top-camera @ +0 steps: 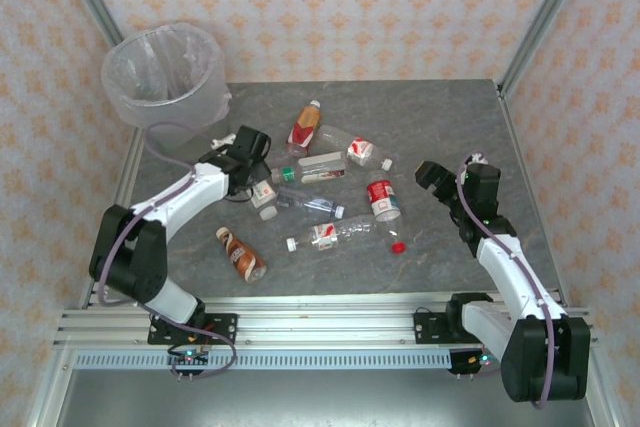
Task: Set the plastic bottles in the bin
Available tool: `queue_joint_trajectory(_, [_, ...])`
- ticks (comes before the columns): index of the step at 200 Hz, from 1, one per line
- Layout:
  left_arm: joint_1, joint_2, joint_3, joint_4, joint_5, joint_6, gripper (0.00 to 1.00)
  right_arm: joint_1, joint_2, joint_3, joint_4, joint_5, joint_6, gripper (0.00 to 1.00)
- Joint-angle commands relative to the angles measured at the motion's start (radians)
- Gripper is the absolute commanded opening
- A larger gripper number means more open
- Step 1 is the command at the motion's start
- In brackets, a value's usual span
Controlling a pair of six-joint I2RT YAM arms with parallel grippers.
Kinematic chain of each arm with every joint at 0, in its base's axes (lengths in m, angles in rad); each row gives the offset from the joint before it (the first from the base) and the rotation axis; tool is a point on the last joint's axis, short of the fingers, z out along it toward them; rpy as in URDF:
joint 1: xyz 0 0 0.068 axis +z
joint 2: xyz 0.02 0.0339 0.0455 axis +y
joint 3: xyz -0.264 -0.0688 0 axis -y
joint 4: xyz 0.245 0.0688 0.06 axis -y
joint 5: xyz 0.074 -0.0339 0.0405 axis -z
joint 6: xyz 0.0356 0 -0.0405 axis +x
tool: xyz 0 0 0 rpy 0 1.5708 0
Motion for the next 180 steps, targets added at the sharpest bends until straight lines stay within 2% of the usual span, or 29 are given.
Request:
queue_joint_trajectory(1, [-0.004, -0.088, 0.008, 0.061, -0.042, 0.124, 0.55, 0.0, -0.014, 0.024, 0.022, -0.045, 0.012, 0.99])
queue_joint_trajectory(43, [-0.003, -0.185, 0.12, 0.061, -0.125, 0.269, 0.53, 0.037, -0.028, 0.039, 0.106, -0.161, 0.016, 0.99])
queue_joint_trajectory(64, [0.004, -0.186, 0.225, 0.043, -0.168, 0.35, 0.52, 0.088, -0.042, 0.052, 0.139, -0.169, 0.014, 0.99])
queue_joint_trajectory(105, [0.072, -0.089, 0.523, -0.062, -0.274, 0.379, 0.51, 0.151, -0.065, 0.084, 0.155, -0.156, 0.014, 0.99])
queue_joint_trajectory(180, [0.225, 0.114, 0.828, -0.039, -0.336, 0.455, 0.51, 0.171, -0.108, 0.074, 0.118, -0.143, -0.006, 0.99])
